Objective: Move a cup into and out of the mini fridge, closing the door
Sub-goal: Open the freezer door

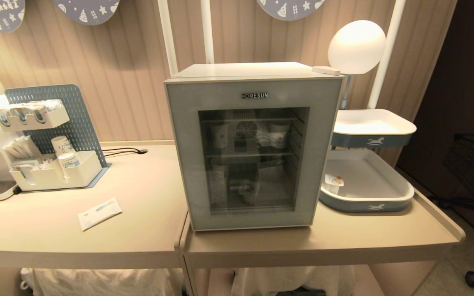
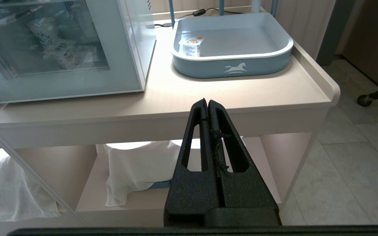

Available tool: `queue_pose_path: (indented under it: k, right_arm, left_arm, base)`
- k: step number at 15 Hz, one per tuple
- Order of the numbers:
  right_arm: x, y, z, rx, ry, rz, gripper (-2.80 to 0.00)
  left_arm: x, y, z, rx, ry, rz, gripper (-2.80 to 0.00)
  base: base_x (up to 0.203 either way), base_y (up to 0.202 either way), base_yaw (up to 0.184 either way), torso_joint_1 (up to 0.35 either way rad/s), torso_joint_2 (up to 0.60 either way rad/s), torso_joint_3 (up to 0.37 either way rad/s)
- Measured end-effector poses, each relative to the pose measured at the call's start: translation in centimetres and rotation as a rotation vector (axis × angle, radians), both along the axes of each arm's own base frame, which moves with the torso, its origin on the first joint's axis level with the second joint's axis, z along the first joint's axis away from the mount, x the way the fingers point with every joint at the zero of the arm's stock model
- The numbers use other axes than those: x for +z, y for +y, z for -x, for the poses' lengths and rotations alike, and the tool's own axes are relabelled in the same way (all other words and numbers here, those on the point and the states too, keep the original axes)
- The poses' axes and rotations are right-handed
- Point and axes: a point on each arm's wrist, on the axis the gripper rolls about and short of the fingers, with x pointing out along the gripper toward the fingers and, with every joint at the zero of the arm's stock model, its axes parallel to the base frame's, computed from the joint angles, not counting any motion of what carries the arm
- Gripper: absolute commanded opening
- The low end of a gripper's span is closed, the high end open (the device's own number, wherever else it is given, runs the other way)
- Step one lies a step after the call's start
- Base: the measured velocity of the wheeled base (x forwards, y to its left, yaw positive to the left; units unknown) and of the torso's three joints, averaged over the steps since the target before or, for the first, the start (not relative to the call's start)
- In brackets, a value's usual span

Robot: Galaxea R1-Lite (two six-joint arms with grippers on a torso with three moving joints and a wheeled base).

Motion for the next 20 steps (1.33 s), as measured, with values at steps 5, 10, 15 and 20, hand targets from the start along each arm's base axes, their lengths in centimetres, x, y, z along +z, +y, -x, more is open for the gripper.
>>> queue_pose_path:
  k: [5,10,15,20]
  right_arm:
    - [0.0,0.0,0.0,0.000,0.000,0.000,-2.80]
    - [0.0,0.0,0.0,0.000,0.000,-0.001,-2.80]
    - [0.0,0.0,0.0,0.000,0.000,0.000,-2.80]
    - [0.0,0.0,0.0,0.000,0.000,0.000,-2.80]
  left_arm:
    - [9.7,0.0,-6.1,0.014,0.208,0.063,-2.80]
    - [10.6,-0.4,-23.4,-0.166,0.453,0.102,-2.80]
    - [6.2,-0.6,-36.0,-0.552,0.624,0.152,0.00]
    - [2.5,-0.7,-39.3,-1.075,0.597,0.157,0.00]
  base:
    - [0.000,0.000,0.000,0.000,0.00,0.000]
    - [0.000,0.000,0.000,0.000,0.00,0.000]
    - [0.000,0.000,0.000,0.000,0.00,0.000]
    - [0.000,0.000,0.000,0.000,0.00,0.000]
